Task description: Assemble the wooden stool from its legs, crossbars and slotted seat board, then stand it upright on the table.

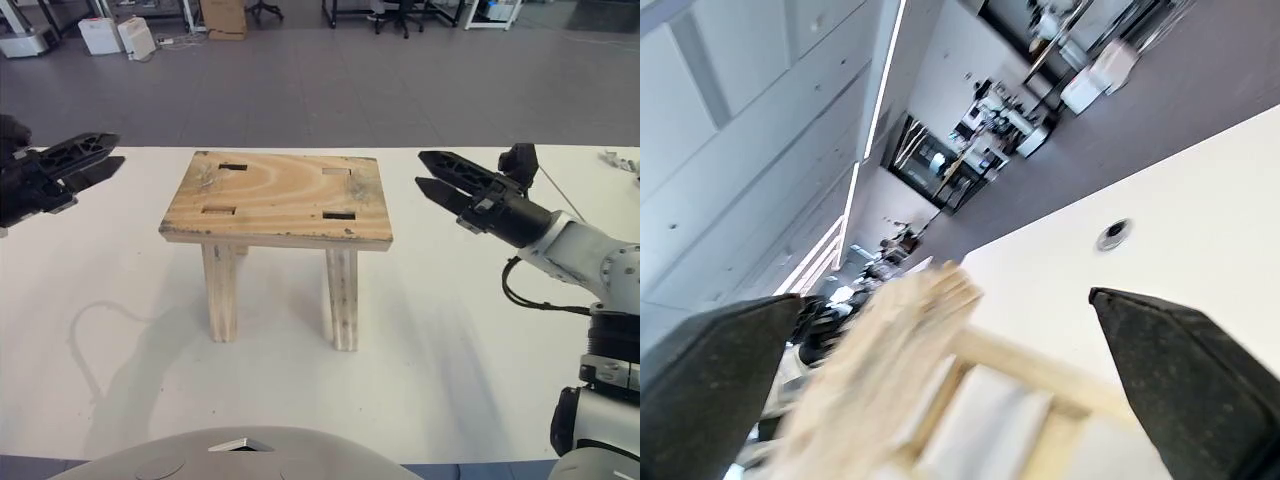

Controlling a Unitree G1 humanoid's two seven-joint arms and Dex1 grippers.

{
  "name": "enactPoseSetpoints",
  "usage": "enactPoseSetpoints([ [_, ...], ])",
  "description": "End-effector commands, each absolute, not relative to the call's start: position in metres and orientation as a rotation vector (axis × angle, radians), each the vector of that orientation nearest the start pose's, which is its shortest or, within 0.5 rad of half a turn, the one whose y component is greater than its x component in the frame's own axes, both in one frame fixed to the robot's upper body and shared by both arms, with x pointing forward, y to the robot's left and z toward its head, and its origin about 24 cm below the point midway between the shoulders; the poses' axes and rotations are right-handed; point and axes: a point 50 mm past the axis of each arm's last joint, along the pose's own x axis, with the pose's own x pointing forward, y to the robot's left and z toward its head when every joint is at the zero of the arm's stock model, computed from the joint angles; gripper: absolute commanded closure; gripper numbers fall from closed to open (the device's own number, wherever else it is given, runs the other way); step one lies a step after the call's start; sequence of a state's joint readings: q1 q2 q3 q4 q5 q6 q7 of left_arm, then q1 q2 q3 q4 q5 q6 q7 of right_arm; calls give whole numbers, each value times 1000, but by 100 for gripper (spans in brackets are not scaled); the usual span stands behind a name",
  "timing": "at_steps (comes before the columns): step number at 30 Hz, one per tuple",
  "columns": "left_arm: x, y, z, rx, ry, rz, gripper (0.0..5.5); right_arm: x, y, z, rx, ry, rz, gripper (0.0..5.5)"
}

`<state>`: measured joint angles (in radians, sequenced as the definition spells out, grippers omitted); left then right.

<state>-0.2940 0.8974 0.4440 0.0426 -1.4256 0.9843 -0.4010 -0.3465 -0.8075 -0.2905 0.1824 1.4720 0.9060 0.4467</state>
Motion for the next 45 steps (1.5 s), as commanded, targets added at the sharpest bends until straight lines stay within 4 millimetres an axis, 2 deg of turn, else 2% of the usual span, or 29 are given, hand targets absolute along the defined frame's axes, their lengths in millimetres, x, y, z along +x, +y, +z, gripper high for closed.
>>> enactPoseSetpoints([
  [1,240,299,148,-189,110,-220,12,313,-254,122,434,46,338,10],
  [4,243,296,123,-125,89,-119,12,327,-248,111,338,-27,254,10],
  [7,249,301,113,-106,59,-30,12,336,-250,105,291,-62,191,10],
  [11,265,306,111,-47,33,12,12,340,-259,99,246,-86,116,10],
  [17,292,304,121,87,-16,14,12,336,-260,86,159,-94,68,10],
  [23,293,298,108,151,-11,14,12,339,-258,87,74,-88,90,10],
  [32,302,293,110,158,-25,10,12,339,-250,81,37,-77,101,10],
  [45,300,293,105,163,-12,11,12,335,-256,79,-6,-75,100,10],
])
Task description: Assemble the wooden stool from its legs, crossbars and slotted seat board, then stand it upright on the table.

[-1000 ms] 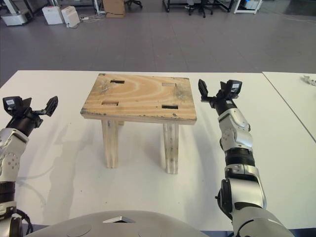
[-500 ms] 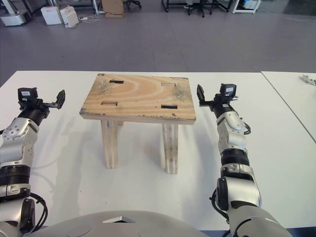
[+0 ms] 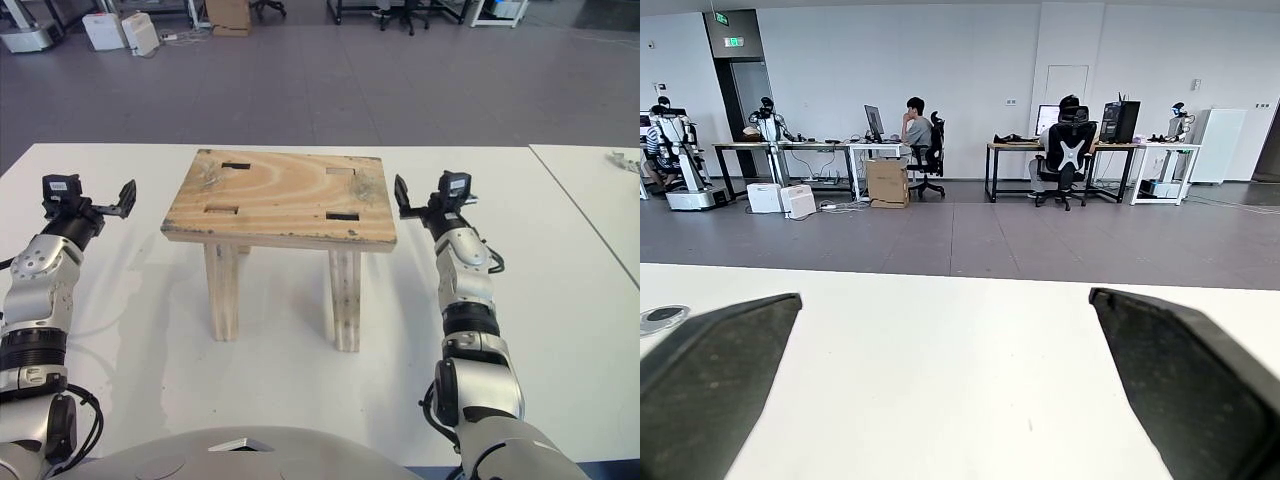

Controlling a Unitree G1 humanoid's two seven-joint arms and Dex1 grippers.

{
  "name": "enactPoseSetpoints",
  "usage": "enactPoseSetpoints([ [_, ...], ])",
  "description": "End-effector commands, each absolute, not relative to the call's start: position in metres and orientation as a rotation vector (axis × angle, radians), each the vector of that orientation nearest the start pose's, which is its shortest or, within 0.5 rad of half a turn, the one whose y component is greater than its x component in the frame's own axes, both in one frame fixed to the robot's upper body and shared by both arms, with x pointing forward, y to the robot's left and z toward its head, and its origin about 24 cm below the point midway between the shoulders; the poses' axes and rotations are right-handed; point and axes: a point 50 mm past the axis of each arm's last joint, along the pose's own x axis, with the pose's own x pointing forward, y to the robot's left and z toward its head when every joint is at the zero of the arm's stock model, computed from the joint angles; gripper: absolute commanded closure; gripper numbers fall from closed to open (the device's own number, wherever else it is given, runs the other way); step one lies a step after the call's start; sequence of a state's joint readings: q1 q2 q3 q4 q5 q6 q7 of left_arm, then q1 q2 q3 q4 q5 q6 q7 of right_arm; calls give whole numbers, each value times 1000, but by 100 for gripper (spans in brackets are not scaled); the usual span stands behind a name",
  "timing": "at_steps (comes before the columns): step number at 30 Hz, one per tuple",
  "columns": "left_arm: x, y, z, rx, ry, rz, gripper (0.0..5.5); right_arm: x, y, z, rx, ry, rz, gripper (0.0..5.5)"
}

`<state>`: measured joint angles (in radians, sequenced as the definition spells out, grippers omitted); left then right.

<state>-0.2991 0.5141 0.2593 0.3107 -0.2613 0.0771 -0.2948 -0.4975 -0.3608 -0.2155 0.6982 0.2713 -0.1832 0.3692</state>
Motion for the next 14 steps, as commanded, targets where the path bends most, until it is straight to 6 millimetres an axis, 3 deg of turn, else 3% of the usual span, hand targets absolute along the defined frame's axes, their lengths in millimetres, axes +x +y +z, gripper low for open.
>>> enactPoseSetpoints([
  [1,300,293,104,163,-11,10,12,335,-257,79,-9,-75,97,10],
  [14,298,289,102,152,-12,19,12,329,-266,76,-57,-61,53,10],
])
